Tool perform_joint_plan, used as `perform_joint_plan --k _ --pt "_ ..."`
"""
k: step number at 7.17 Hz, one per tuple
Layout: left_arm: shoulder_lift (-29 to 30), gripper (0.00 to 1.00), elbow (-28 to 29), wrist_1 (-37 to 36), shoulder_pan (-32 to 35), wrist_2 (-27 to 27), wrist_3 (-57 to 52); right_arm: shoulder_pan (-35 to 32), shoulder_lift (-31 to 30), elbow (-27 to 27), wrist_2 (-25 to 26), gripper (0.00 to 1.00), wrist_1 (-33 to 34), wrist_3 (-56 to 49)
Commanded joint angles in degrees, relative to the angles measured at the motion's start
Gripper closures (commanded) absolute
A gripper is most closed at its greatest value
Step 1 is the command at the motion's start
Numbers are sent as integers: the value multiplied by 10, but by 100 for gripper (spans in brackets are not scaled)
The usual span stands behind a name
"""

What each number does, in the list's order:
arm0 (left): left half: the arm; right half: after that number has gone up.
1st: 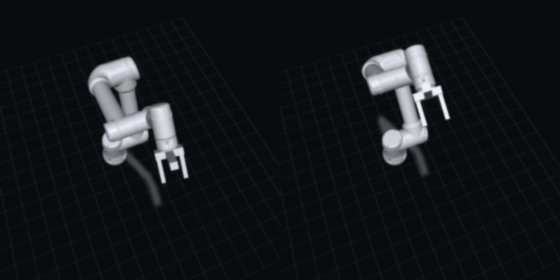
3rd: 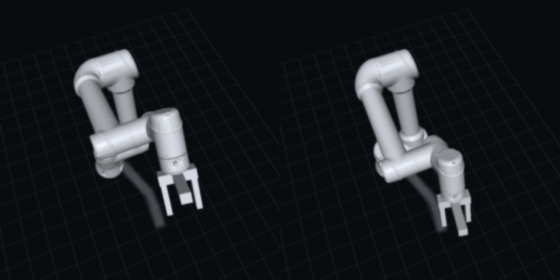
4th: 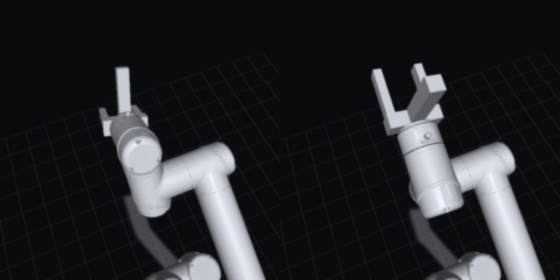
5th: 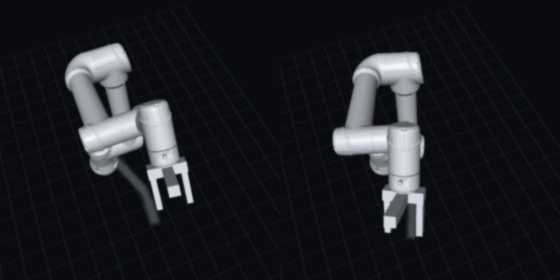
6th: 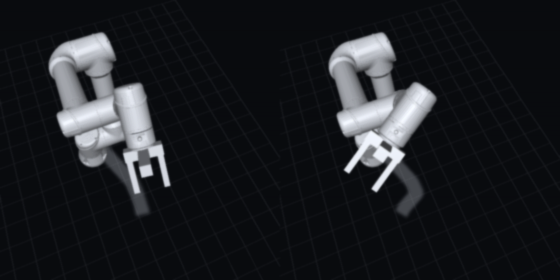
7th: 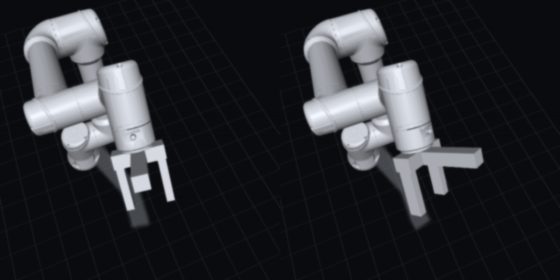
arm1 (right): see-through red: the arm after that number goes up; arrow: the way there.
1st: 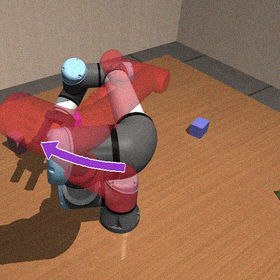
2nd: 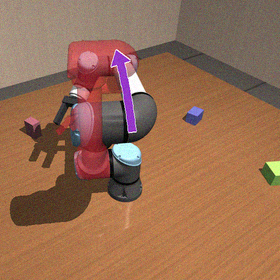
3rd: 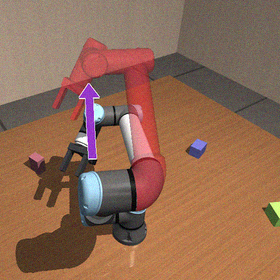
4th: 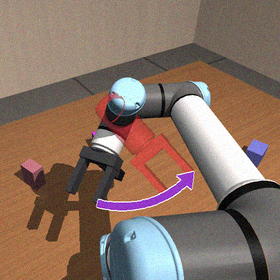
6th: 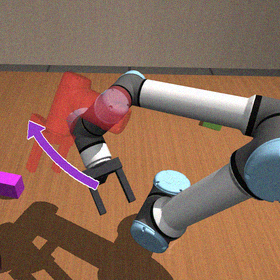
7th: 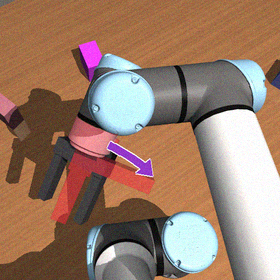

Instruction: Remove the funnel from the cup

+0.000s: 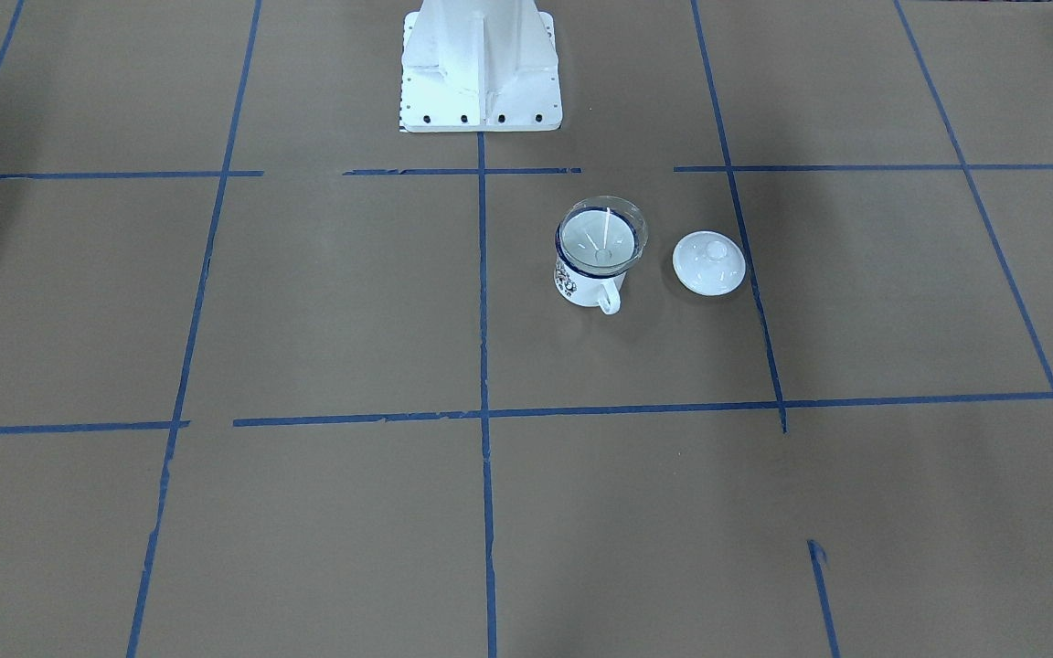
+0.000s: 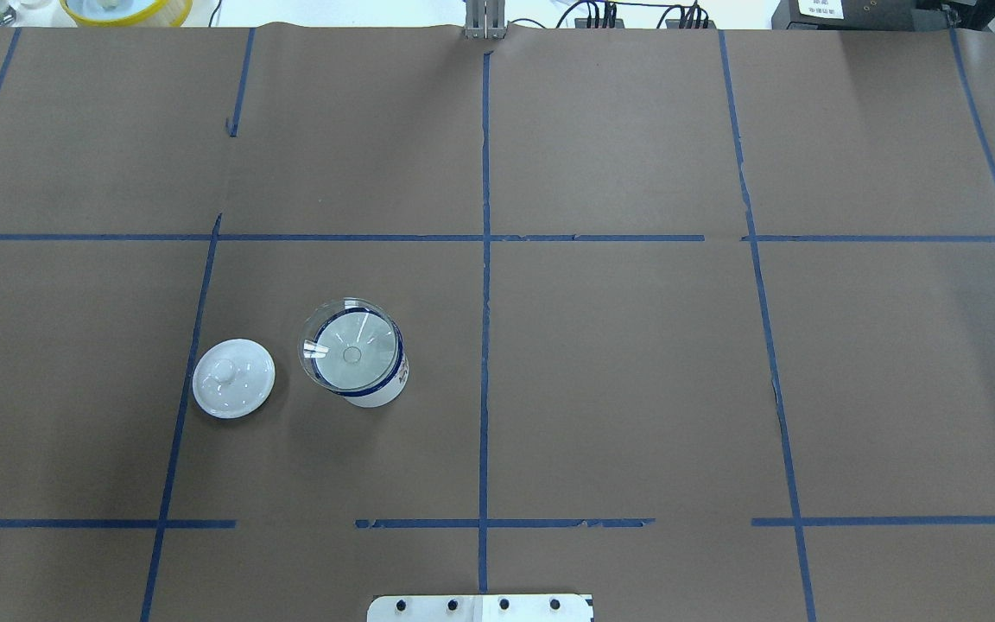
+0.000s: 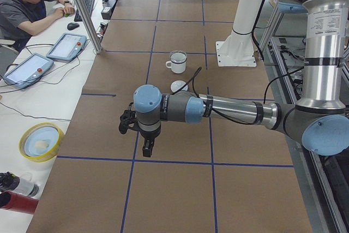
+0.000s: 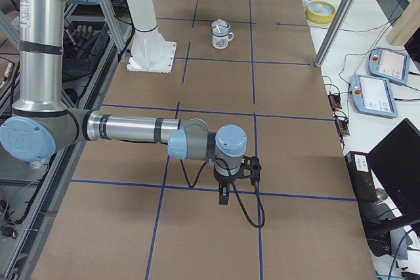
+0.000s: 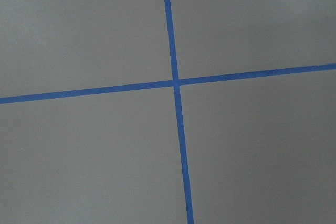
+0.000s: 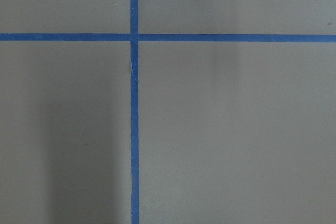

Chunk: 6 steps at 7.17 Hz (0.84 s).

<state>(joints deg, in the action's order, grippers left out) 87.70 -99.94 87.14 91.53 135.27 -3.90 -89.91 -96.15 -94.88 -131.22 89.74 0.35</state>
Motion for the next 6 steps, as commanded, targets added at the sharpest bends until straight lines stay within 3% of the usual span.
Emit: perform_joint_plan --k 1,4,6 --pt "0 0 -7 0 -2 -1 -1 0 0 0 0 0 0 0" --pt "25 0 -16 -1 -10 -2 8 0 0 0 0 0 0 0" --pt "117 0 5 1 -11 -25 7 0 0 0 0 0 0 0"
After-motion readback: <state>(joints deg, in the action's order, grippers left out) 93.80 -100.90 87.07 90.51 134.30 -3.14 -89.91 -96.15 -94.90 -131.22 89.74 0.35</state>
